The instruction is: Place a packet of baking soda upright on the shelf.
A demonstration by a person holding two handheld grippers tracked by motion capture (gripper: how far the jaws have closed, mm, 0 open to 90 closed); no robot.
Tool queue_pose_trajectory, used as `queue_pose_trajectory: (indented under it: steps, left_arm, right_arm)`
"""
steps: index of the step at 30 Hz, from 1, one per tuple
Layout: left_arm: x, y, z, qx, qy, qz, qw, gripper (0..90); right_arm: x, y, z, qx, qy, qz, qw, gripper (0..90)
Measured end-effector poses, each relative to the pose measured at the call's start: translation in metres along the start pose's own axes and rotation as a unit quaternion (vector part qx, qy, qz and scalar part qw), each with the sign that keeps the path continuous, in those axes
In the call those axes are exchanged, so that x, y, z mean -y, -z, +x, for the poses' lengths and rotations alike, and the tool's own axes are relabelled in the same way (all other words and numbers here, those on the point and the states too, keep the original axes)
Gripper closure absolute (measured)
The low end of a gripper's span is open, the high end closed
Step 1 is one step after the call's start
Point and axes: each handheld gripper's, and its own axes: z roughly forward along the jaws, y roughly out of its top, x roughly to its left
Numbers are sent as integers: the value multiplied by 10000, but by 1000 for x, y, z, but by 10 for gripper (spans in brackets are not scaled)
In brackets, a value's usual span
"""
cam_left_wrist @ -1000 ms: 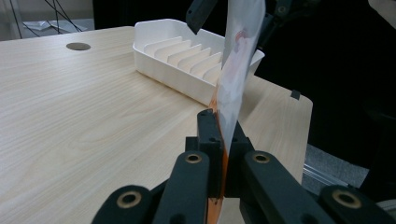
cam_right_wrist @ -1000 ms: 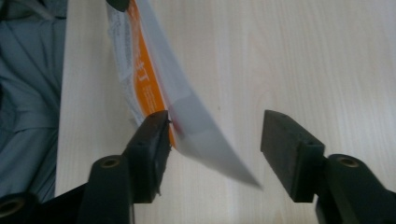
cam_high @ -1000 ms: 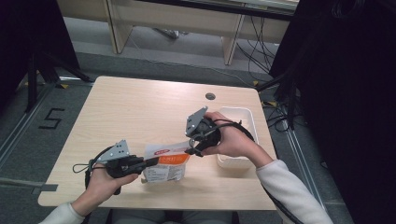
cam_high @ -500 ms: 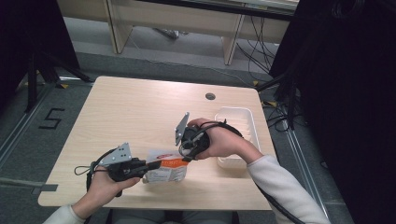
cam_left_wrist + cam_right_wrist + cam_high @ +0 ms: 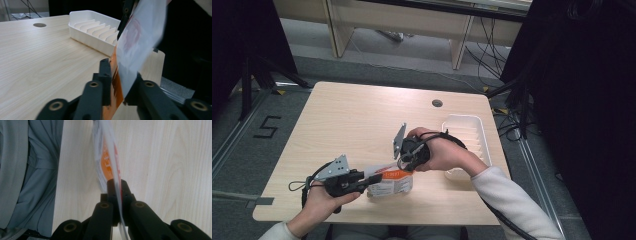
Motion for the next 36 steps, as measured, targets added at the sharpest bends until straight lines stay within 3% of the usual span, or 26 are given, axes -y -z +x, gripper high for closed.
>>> queue_pose_trajectory:
  steps: [1,2,3,4,5,7,9,13,14,17,18,19,21,27,29,30,31,32,34,36]
  left_arm:
    - [1,1,-1,-70,-21,25,10000,733]
    - [2,2,-1,-104,-33,3,9999,689]
    - [3,4,-1,-157,-44,-11,9999,632]
    - [4,6,-1,-226,-69,25,9997,506]
    - [6,8,0,-232,-46,16,9997,506]
    - [12,17,-1,-388,20,34,9992,394]
    - [14,20,-1,-458,-6,86,9989,369]
    - [18,33,-1,-675,-76,45,9977,298]
    - [19,33,-1,-676,-81,49,9977,296]
    - [20,35,2,-709,-178,83,9973,286]
    - [20,35,2,-764,-49,58,9970,285]
    - [20,35,4,-752,-159,81,9970,285]
    - [21,34,4,-761,-79,65,9970,286]
    - [21,33,6,-699,-205,108,9973,293]
    - [22,33,5,-760,-61,92,9970,293]
    - [22,34,6,-764,-135,102,9969,292]
    - [21,34,8,-738,-200,94,9970,292]
    - [21,34,8,-756,-190,107,9969,291]
    - [21,34,9,-767,-203,108,9968,291]
    - [21,34,8,-790,-204,123,9966,291]
  right_arm:
    - [0,0,0,0,0,0,10000,900]
    - [-2,0,-2,25,155,-34,9999,900]
    - [-2,2,-1,3,0,120,9999,900]
    - [-2,5,-3,24,-84,133,9999,900]
    - [-2,5,-3,24,-84,133,9999,900]
    - [-2,8,-8,37,26,113,9999,900]
    - [-2,11,-7,9,-117,205,9997,900]
    - [-5,21,-13,106,93,99,9999,900]
    - [-4,25,-11,114,-120,172,9997,900]
    - [-4,30,-12,169,-119,164,9997,900]
    - [-4,34,-12,172,-155,172,9996,900]
    - [-4,37,-13,225,-134,143,9996,900]
    - [-2,46,-16,274,-97,99,9995,900]
    - [2,56,-18,327,-164,115,9993,900]
    - [5,57,-19,346,-185,143,9991,900]
    - [6,59,-19,380,-189,143,9990,900]
    - [7,60,-22,398,-28,131,9991,900]
    - [9,64,-21,412,-254,155,9987,900]
    - [11,64,-23,414,-151,98,9990,900]
    - [12,67,-23,442,-230,148,9987,900]
